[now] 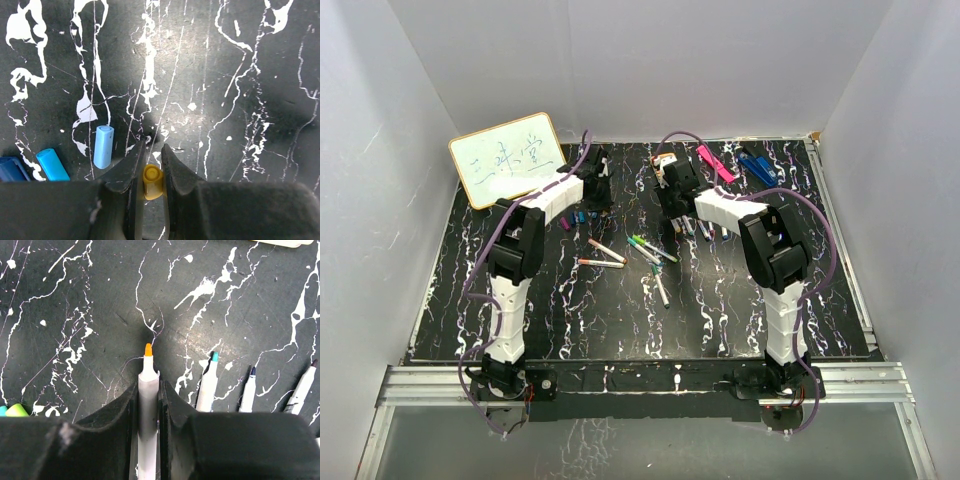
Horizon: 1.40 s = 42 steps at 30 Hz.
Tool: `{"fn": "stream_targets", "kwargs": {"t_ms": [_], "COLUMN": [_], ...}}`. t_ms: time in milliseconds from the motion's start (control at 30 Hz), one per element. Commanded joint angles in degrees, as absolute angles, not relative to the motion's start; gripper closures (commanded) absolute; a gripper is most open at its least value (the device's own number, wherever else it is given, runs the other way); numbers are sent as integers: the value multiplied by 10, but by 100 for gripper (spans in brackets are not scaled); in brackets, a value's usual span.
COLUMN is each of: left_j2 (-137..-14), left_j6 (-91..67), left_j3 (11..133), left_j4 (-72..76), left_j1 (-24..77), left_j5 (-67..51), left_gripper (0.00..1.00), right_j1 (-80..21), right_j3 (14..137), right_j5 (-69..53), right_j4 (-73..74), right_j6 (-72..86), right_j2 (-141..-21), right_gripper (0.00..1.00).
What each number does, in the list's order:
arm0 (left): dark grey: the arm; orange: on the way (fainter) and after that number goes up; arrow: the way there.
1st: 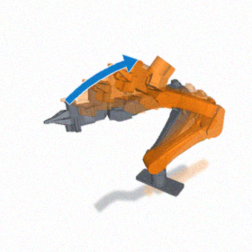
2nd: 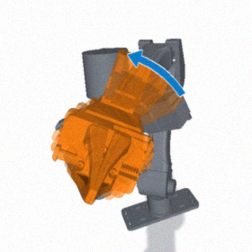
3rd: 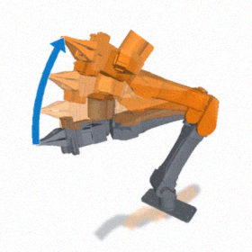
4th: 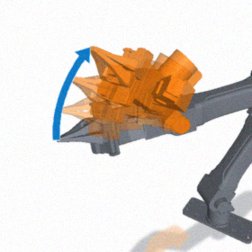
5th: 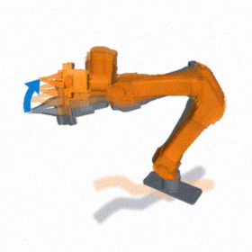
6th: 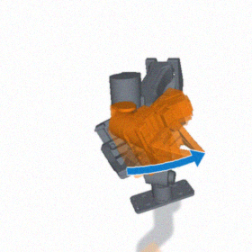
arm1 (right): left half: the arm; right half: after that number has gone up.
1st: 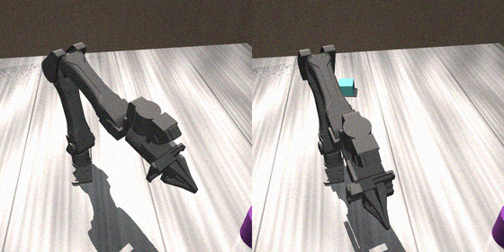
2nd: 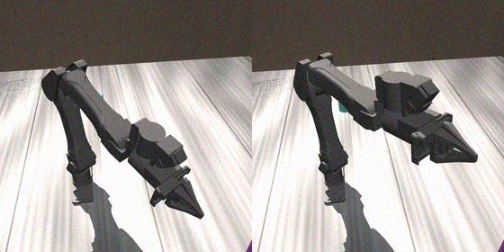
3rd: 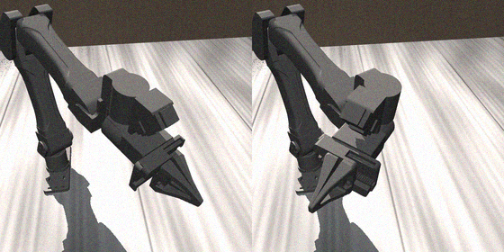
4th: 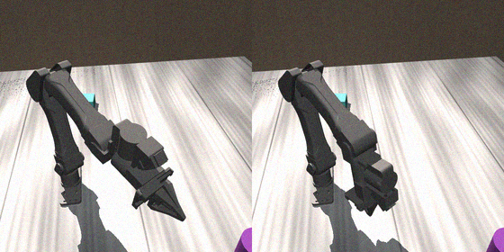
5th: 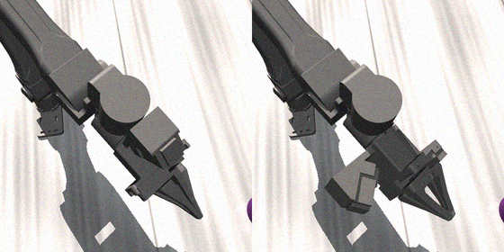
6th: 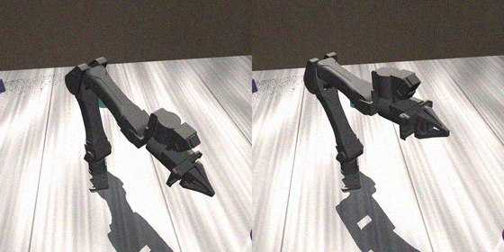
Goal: Open the pen caps
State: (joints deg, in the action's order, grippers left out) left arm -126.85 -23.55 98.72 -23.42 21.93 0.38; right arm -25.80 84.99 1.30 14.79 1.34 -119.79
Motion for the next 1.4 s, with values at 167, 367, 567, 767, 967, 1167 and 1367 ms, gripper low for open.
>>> {"fn": "stream_targets", "kwargs": {"t_ms": [167, 367, 567, 767, 967, 1167, 1367], "left_j2": [-1279, -1284, -1292, -1294, -1290, -1283, -1236], "left_j6": [-221, -219, -221, -221, -223, -230, -240], "left_j3": [1019, 1021, 1024, 1025, 1020, 1023, 1031], "left_j4": [-264, -269, -272, -275, -276, -279, -281], "left_j1": [222, 222, 222, 222, 223, 222, 214], "left_j5": [34, 41, 41, 43, 42, 34, 32], "left_gripper": [100, 100, 91, 81, 72, 64, 51], "right_j1": [-257, -257, -258, -266, -297, -339, -357], "right_j3": [878, 883, 865, 824, 773, 749, 736], "right_j5": [-4, -7, -19, -49, -52, -31, -10], "right_j4": [119, 115, 121, 149, 163, 173, 176], "right_j6": [7, 10, 11, 8, -3, -8, -6], "right_j2": [-1201, -1175, -1121, -1067, -1029, -1024, -1030], "right_gripper": [65, 56, 48, 43, 42, 41, 41]}}
